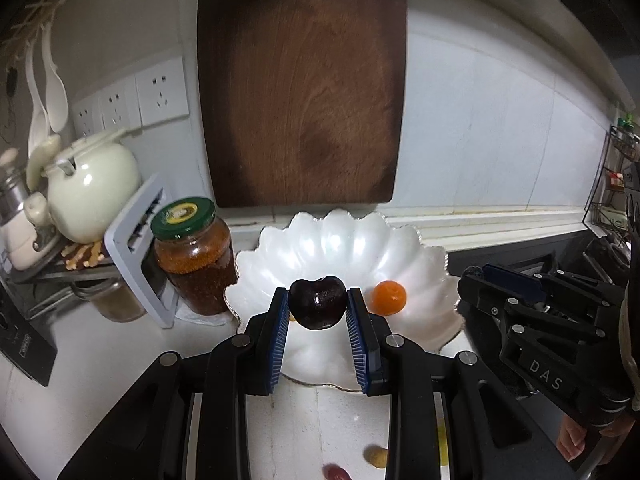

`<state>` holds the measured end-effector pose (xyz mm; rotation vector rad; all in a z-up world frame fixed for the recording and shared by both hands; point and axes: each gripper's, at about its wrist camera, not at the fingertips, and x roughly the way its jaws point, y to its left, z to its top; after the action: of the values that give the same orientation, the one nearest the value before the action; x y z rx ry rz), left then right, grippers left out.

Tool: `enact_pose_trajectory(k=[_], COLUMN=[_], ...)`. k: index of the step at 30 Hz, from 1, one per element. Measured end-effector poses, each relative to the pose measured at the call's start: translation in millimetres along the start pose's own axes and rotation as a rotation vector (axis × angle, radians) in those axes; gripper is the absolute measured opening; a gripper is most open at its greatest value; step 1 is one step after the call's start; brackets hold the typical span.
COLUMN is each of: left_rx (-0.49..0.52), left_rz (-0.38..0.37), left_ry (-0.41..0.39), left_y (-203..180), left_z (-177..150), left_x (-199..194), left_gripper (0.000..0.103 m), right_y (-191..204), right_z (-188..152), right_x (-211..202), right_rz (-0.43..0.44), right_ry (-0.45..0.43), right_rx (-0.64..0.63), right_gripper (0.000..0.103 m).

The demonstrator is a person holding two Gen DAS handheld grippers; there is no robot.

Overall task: Organize fruits
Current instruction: 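Lift the cherry and blueberry and carry both over the white bowl, then open the right tool releasing the blueberry while the left tool releases the cherry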

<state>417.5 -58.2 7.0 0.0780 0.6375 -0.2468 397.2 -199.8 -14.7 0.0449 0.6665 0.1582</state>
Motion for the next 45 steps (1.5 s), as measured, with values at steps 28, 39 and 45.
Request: enact_pose_trajectory(k=[28, 39, 45], left_rx=[0.011, 0.021, 0.017], left_rz=[0.008, 0.039, 0.069], left_ry=[0.274, 0.26, 0.226], left_y=[3.6, 6.2, 8.2], left_z=[-11.9, -11.5, -9.8], left_x=[99.9, 91.4, 72.9], left_gripper=[0.029, 0.05, 0.061], right_y=[-13.4, -16.0, -13.2], right_z=[-10.8, -11.3, -9.8], right_x=[90.8, 89.8, 68.2], right_rz=[0.001, -0.015, -0.03], right_ry=[0.256, 0.254, 0.205], right_rx=[0.05, 0.049, 0.013], right_gripper=[0.024, 0.035, 0.035])
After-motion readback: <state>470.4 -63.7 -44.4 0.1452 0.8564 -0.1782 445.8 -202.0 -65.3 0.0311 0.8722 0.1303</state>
